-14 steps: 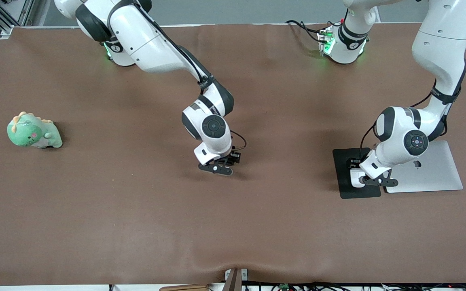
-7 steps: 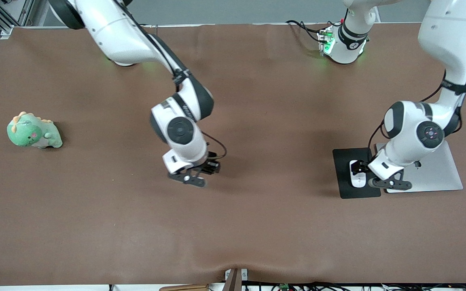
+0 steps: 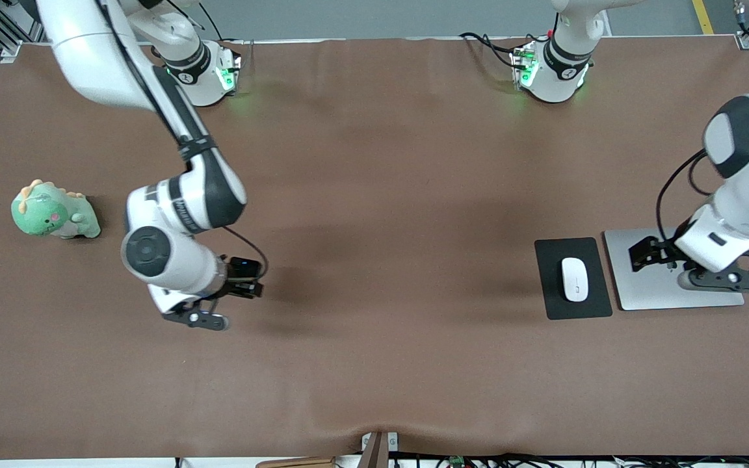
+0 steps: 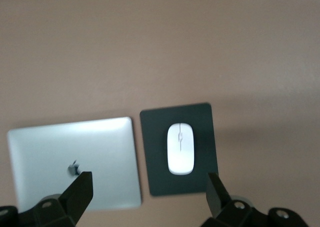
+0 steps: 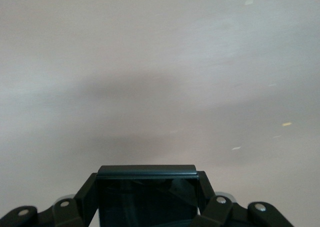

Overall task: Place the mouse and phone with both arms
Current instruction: 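Raise the left gripper away while the right gripper carries the phone, then lower the black phone beside the green plush and release it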

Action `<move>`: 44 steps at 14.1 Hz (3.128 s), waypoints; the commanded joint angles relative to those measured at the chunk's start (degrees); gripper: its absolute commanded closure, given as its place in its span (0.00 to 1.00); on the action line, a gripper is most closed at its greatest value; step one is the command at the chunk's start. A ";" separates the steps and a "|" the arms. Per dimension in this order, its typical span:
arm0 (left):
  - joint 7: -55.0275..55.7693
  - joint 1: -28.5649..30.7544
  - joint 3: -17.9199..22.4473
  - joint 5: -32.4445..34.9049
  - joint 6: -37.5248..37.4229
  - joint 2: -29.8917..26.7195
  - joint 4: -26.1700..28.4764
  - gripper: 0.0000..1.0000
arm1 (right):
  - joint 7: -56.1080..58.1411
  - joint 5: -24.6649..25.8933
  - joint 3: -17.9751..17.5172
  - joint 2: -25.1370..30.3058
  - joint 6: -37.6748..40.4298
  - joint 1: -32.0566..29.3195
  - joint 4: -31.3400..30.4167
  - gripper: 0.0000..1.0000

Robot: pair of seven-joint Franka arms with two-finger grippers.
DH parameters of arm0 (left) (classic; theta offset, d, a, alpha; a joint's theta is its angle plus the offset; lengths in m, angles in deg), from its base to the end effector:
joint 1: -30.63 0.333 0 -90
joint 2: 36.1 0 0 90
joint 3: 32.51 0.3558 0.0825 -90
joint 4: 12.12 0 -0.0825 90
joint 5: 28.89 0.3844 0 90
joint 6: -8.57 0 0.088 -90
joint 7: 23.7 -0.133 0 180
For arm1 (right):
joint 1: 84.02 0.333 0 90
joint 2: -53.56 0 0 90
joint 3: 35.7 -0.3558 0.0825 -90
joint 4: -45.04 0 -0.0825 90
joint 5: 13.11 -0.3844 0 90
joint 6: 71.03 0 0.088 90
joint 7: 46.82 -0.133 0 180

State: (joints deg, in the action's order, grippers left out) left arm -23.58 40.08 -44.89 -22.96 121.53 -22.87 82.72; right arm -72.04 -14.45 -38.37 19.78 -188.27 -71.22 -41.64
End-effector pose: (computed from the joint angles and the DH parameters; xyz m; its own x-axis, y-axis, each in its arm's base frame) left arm 0.6512 -0.0125 0.4978 0.9928 -0.0791 0.0904 -0.0749 -0.9960 -0.0493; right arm 0.6948 0.1886 0.3218 0.9800 -0.1864 -0.0703 -0.1881 -0.9820 -0.0178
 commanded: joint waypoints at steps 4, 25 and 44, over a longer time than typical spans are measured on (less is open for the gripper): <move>-1.18 1.27 -0.62 -0.04 -16.96 -3.20 -12.14 0.00 | 11.13 0.02 -0.84 9.70 -0.53 -9.01 -13.41 0.92; -0.47 -8.13 9.48 -4.17 -29.37 -15.08 -9.42 0.00 | 40.33 4.60 -0.84 2.51 -15.91 -33.72 -26.26 0.83; 0.49 -7.96 9.39 -4.34 -29.99 -15.34 -9.24 0.00 | 23.20 3.81 -1.45 19.97 10.97 -17.82 -14.75 0.00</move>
State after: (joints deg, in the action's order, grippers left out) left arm -23.47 32.11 -35.81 -26.39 91.62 -36.90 72.54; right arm -46.98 -10.85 -39.82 35.63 -178.77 -89.84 -55.07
